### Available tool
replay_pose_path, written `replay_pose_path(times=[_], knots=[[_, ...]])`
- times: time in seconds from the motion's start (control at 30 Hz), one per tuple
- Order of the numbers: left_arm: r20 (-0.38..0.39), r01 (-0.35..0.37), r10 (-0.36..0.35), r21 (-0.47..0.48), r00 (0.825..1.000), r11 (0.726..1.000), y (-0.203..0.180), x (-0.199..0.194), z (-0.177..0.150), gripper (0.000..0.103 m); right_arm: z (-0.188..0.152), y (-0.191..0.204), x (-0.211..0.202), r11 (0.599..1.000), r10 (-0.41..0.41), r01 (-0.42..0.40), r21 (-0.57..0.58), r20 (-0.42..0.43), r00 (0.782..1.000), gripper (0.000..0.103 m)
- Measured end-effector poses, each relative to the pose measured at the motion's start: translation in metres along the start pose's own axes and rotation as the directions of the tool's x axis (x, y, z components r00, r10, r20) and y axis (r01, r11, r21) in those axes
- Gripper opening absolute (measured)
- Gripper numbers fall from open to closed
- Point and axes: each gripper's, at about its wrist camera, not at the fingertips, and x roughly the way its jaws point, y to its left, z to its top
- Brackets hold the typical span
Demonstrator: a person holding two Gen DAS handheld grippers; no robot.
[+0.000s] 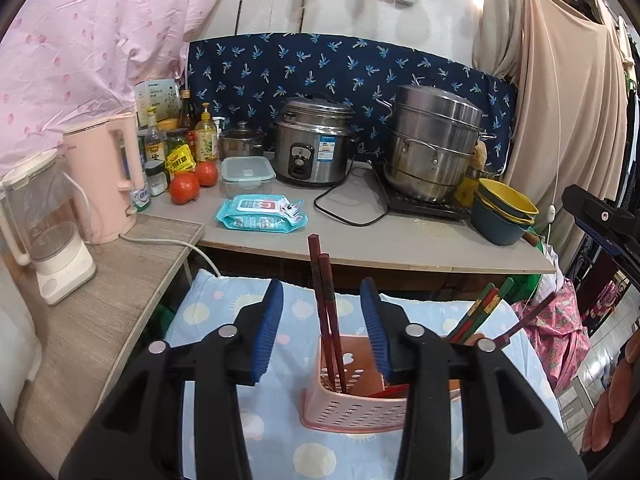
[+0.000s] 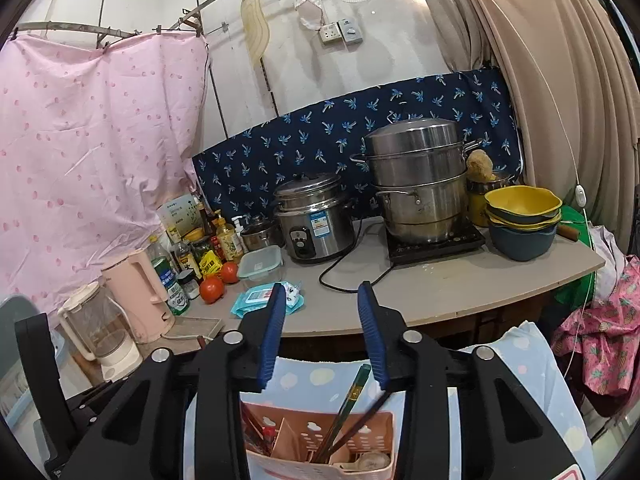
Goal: Organize utensils
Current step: 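Carry the spoon and chopstick to the pink basket and lower them in, then open both tools to release the spoon and chopstick into the basket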
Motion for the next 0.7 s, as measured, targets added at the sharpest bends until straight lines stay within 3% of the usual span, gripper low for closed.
replay_pose_path(times=[0.33, 0.7], knots=[[-0.003, -0.004, 0.004, 0.015, 1.000, 1.000, -0.002, -0.026, -0.011, 0.041, -0.017, 0.003, -0.026, 1.000, 0.009, -0.010, -0.015, -0.036, 0.999, 0.045], [-0.054, -0.016, 0.018, 0.040, 0.998, 0.999, -0.011, -0.059, -0.051, 0.041, -0.081, 0.013, -0.063, 0.996, -0.024, 0.012, -0.085, -0.149, 0.989, 0.046]])
